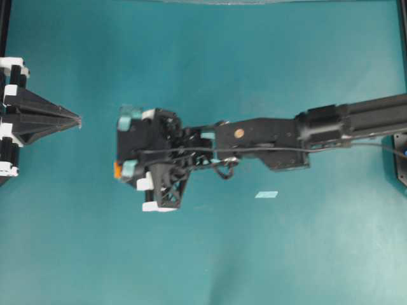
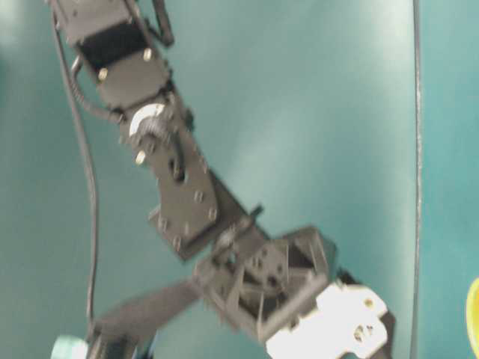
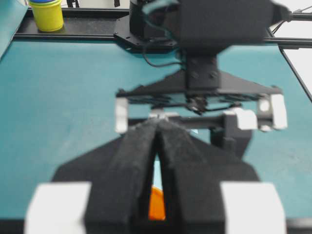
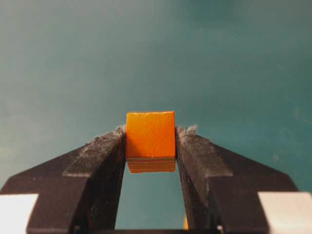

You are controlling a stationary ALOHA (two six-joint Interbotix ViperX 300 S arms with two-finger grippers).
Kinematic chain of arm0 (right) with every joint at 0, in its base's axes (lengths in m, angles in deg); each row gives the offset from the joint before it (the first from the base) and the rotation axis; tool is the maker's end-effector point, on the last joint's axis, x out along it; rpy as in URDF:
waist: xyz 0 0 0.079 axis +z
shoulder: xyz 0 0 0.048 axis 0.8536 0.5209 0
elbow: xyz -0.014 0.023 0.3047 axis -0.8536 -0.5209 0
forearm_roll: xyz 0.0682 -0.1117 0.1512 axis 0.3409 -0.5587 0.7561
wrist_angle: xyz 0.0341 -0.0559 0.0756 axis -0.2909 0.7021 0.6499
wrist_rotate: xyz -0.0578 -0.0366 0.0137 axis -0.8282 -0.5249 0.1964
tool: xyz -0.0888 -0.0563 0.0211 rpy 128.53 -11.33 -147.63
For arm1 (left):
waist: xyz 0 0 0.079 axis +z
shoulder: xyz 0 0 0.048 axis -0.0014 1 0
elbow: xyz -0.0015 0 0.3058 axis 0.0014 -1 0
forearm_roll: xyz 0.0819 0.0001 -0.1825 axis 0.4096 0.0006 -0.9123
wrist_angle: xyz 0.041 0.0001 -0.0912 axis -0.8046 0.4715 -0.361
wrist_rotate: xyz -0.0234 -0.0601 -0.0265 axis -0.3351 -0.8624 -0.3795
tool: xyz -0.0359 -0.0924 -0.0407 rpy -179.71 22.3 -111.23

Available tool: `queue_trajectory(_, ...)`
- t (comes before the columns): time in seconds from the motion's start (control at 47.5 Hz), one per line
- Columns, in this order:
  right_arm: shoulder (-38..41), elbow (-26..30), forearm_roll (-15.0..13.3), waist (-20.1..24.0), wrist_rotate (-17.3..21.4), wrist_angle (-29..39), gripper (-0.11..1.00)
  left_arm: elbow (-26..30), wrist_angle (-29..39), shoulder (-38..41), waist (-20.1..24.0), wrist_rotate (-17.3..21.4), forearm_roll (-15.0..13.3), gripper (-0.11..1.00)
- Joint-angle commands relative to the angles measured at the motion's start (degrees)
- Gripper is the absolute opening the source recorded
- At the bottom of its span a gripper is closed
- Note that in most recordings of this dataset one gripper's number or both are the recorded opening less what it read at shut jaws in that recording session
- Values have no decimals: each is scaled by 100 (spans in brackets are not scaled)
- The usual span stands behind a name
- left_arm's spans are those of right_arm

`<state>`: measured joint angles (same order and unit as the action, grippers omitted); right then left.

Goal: Move the block toward the cup with right arm.
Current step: 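Carry the held cube with the right gripper over the orange cup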

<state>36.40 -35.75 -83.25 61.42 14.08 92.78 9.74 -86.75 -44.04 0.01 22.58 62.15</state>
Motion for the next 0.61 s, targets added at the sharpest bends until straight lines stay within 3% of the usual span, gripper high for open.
queue_trajectory(0.0,-422,-211,44,-114,9,-316,41,158,-26,18,0,-9,18,0)
queue_trajectory(0.316,-879,-1134,167,-378,62,-905,41,158,-26,26,9,0,18,0)
queue_trajectory(0.589,-1063,-1477,167,-466,149,-1178,41,158,-26,26,0,0,26,0)
